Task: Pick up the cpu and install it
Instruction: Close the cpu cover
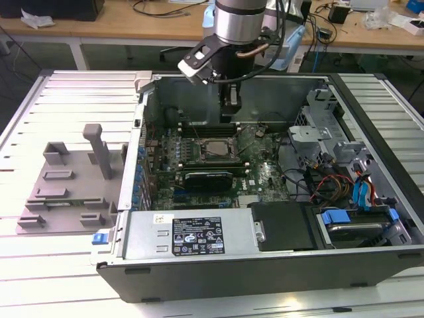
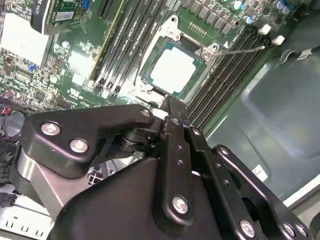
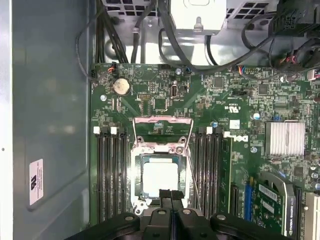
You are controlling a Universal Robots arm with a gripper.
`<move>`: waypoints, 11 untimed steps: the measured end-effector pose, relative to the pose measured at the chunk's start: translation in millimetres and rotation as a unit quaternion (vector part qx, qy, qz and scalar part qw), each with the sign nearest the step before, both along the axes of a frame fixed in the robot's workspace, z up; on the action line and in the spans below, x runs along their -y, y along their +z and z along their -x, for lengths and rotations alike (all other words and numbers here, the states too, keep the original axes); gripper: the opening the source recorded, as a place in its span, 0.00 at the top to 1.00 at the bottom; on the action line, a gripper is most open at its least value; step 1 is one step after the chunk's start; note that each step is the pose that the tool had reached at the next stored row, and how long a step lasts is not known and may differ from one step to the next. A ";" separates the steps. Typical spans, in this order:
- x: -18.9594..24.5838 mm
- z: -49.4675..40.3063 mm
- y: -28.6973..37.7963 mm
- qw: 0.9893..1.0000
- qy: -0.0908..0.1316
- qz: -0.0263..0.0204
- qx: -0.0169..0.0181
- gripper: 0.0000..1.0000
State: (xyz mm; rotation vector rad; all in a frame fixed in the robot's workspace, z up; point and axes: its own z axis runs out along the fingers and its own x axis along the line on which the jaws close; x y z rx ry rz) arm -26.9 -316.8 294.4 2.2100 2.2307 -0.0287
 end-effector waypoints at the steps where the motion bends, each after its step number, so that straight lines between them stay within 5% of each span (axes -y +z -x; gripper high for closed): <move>1: 0.0 0.0 1.0 1.000 0.000 0.000 0.000 0.89; 5: -0.1 -36.2 2.0 1.000 0.000 0.000 0.000 0.89; 11: -0.2 -66.4 2.0 1.000 0.000 0.001 -0.001 0.89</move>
